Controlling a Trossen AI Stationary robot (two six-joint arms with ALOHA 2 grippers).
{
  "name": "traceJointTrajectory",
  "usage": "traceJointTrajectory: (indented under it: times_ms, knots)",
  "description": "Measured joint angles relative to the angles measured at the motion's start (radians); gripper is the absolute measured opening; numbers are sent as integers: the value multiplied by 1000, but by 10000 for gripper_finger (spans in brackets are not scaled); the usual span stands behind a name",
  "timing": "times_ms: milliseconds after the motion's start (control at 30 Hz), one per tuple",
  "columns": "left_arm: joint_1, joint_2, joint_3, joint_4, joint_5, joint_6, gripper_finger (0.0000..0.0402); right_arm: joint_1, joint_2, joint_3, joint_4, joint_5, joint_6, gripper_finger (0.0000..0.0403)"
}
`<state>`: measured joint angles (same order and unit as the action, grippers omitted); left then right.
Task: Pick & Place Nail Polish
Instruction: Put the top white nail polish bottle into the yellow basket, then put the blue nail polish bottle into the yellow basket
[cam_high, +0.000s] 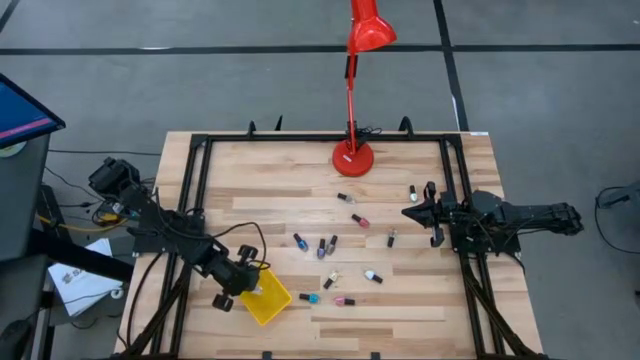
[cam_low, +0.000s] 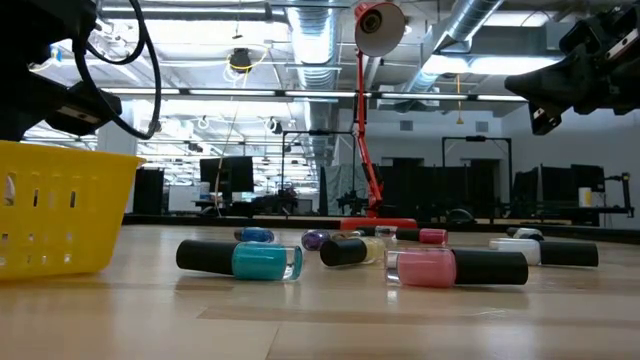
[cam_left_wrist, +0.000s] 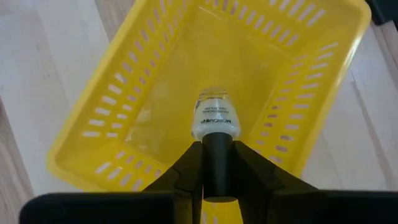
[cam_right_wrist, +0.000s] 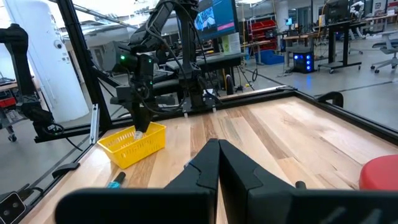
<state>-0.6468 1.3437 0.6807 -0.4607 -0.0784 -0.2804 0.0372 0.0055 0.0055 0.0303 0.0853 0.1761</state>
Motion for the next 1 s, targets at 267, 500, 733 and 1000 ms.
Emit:
traceJointTrajectory:
  times_ms: [267, 500, 733, 1000]
  knots:
    - [0, 0, 0, 9, 6, 39, 73, 0, 0, 0, 0, 0, 0, 0]
    - [0, 0, 0, 16, 5, 38, 77, 0, 0, 0, 0, 0, 0, 0]
    - [0, -1, 0, 34, 5, 37, 114, 0, 0, 0, 0, 0, 0, 0]
    - [41, -36, 57, 46, -31, 40, 152, 0, 0, 0, 0, 0, 0, 0]
